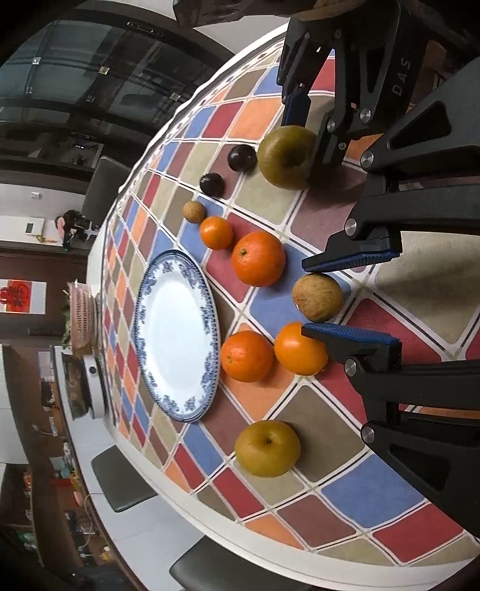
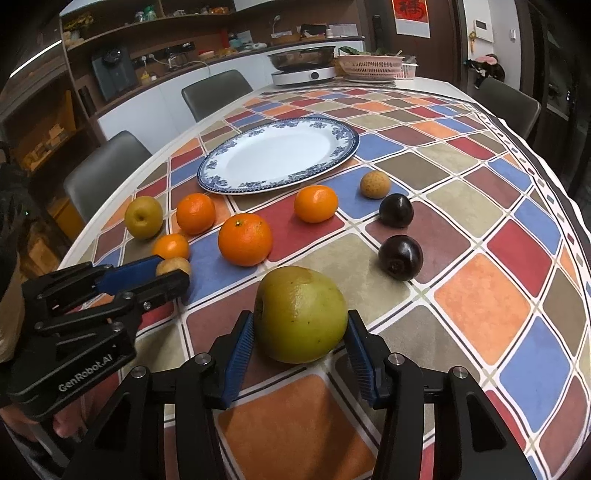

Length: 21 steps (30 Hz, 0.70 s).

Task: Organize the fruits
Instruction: 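Close left tool on brown fruit while right tool grasps and lifts the green pear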

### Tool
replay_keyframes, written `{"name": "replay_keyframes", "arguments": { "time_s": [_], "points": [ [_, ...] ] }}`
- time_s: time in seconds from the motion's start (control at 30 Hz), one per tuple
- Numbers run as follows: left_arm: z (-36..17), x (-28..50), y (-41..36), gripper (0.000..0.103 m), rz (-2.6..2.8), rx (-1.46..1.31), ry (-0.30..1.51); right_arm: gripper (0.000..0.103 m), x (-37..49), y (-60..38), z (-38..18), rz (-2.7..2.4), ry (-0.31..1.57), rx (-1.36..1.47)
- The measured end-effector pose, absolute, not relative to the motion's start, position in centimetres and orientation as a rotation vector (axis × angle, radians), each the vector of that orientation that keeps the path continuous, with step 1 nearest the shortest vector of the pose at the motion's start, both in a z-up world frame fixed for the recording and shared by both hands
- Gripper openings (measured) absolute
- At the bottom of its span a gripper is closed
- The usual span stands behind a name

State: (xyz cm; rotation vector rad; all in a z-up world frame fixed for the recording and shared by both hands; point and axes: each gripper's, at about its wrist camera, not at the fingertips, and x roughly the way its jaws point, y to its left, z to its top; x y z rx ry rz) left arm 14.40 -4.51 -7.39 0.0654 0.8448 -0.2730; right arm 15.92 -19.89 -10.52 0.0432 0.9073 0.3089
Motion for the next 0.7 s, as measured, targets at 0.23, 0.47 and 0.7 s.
{"name": "replay_keyframes", "arguments": {
  "time_s": [0.23, 0.47, 0.7],
  "points": [
    [-5.4, 13.5, -4.3, 0.028, -0.273, 0.057, 0.794, 0.05, 15.3, -20.0, -8.9, 0.316, 0.867, 0.046],
    [-3.5, 12.9, -3.8, 0.028, -0.267, 0.059, 0.74, 0.05, 14.7, -19.5, -6.9, 0.333, 0.825, 0.038],
    [-1.8, 13.0, -3.1, 0.028, -0.278, 0.052, 0.708, 0.05, 15.1, -19.2, -4.9, 0.358, 0.795, 0.044]
  ]
}}
